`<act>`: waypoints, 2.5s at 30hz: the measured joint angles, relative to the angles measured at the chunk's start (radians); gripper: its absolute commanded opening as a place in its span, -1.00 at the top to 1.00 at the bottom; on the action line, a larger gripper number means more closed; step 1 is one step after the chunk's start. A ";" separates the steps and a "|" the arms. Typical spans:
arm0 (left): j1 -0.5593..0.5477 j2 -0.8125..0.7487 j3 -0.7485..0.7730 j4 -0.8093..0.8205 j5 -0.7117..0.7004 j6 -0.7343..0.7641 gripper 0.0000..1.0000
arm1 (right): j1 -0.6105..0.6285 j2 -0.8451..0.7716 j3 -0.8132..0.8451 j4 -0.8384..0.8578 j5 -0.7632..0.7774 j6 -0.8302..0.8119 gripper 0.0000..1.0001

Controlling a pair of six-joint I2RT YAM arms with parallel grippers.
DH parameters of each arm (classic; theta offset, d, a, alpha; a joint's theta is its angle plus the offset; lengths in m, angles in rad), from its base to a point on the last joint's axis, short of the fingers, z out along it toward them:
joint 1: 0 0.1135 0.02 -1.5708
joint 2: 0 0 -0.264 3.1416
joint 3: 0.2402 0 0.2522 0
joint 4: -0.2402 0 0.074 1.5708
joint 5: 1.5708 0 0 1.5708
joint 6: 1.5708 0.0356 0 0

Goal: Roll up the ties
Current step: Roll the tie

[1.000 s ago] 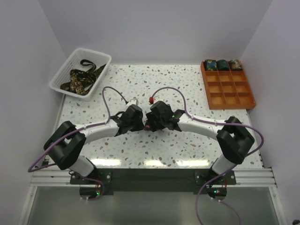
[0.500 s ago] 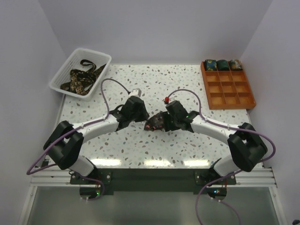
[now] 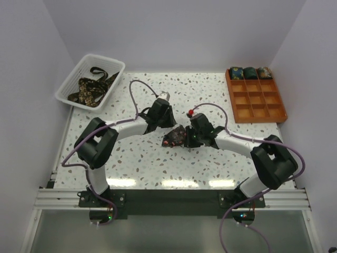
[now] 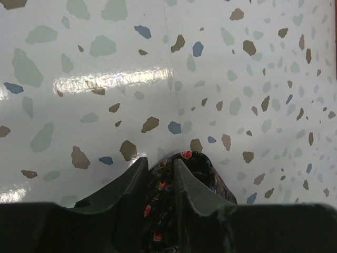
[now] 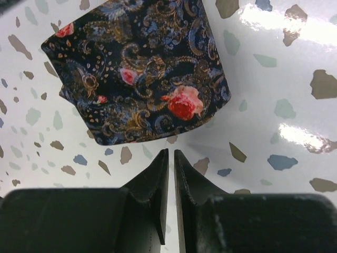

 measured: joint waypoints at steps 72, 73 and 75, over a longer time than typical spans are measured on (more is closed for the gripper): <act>-0.178 -0.156 -0.127 -0.167 -0.132 -0.172 0.46 | -0.256 0.211 0.200 -0.018 -0.211 -0.164 -0.08; -0.178 -0.155 -0.130 -0.166 -0.134 -0.172 0.47 | -0.256 0.211 0.200 -0.018 -0.211 -0.165 -0.08; -0.178 -0.155 -0.140 -0.165 -0.138 -0.173 0.48 | -0.256 0.212 0.201 -0.017 -0.211 -0.167 -0.08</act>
